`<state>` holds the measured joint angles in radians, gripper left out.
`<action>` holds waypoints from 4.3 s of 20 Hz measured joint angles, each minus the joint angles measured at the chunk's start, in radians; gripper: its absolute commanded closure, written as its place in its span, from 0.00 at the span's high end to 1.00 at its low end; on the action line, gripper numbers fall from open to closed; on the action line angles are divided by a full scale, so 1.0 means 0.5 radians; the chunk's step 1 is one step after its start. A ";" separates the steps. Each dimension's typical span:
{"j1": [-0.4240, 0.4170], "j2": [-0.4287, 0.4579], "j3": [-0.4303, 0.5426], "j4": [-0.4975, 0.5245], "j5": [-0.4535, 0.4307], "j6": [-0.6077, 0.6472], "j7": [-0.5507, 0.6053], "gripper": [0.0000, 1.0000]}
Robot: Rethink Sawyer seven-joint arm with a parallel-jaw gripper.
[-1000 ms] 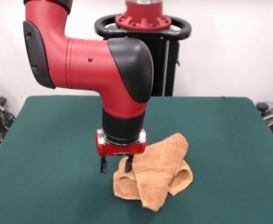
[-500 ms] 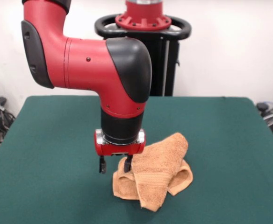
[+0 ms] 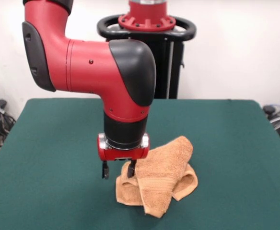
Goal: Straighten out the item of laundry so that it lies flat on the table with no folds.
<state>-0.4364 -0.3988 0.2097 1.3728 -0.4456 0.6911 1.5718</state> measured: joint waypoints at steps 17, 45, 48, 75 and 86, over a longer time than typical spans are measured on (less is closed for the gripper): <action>-0.143 0.107 0.185 -0.085 0.014 0.035 -0.023 1.00; -0.671 0.271 0.759 0.121 0.105 0.041 -0.531 0.00; -0.643 0.271 0.760 0.121 0.103 0.041 -0.531 0.00; -0.251 -0.250 0.568 0.325 0.066 0.075 -0.531 0.00; -0.203 -0.359 0.526 0.336 0.065 0.111 -0.531 0.00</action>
<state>-0.5377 -0.5785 0.4726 1.5409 -0.4129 0.7466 1.3064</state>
